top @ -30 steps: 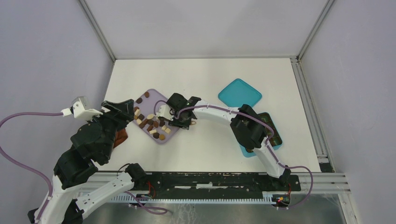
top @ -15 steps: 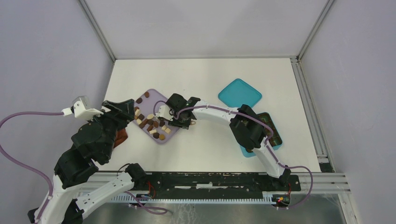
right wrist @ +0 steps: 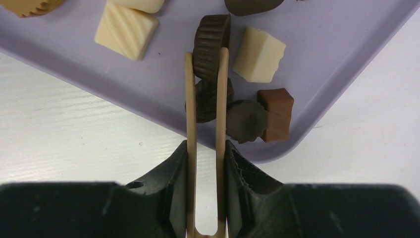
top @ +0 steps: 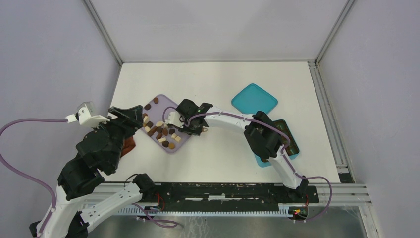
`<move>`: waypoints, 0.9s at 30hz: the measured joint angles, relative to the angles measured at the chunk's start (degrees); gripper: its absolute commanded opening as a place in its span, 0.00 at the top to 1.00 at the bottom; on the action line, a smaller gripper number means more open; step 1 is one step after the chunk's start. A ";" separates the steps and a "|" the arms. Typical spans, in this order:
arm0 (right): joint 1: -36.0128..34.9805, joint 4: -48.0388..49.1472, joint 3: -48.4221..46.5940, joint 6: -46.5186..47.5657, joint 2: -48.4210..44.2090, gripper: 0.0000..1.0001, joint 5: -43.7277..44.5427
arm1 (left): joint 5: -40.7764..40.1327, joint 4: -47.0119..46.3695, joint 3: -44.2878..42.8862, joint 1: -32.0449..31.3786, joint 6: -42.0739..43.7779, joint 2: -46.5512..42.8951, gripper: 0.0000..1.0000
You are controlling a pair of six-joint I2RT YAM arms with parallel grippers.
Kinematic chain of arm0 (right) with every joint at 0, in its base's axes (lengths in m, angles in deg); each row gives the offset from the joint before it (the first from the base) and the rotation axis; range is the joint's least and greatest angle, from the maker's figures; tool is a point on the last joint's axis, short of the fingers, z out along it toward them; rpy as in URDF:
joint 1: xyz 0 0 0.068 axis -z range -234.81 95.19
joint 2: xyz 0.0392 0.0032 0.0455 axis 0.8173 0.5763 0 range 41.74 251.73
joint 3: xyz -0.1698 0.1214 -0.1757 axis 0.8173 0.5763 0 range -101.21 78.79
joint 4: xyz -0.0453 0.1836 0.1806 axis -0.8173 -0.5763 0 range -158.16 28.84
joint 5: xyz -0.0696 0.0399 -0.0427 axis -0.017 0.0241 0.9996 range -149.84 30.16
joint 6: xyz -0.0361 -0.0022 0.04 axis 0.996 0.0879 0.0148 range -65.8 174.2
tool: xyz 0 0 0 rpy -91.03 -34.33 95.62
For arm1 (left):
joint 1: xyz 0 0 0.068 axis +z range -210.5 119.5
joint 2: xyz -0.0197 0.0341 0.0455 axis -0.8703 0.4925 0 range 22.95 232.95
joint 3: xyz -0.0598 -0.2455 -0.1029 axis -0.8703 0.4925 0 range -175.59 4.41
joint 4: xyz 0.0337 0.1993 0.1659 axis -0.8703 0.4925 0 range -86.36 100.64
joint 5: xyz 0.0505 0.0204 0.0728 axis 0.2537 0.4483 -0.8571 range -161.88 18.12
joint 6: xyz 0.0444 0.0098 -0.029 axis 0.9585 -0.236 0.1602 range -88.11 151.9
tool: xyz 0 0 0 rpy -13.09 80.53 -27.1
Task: Pack the chocolate
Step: Pick up the fake chocolate from the plate.
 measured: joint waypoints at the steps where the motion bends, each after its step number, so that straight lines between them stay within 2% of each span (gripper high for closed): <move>1: 0.04 0.00 0.09 -0.02 -0.15 0.91 -0.28 | 0.00 0.00 0.00 0.00 0.00 0.00 0.26; 5: 0.81 -0.11 2.32 -0.11 -2.82 0.92 -3.26 | 0.00 -0.02 0.09 0.00 0.02 -0.02 0.26; 12: 4.04 0.26 8.90 -0.24 -12.39 0.94 -13.70 | 0.17 -0.72 1.40 0.00 0.00 -0.35 0.26; 19: 9.60 0.83 21.29 1.95 -26.45 0.95 -22.99 | 1.66 -3.41 3.58 0.00 0.02 -0.74 0.24; 23: 15.41 -0.04 28.55 5.31 -36.46 0.95 -26.25 | 3.82 -6.78 6.21 0.00 0.09 -0.68 0.15; 27: 23.58 -2.19 36.65 9.03 -47.17 0.95 -28.68 | 7.15 -12.66 10.54 0.00 0.31 -0.22 0.02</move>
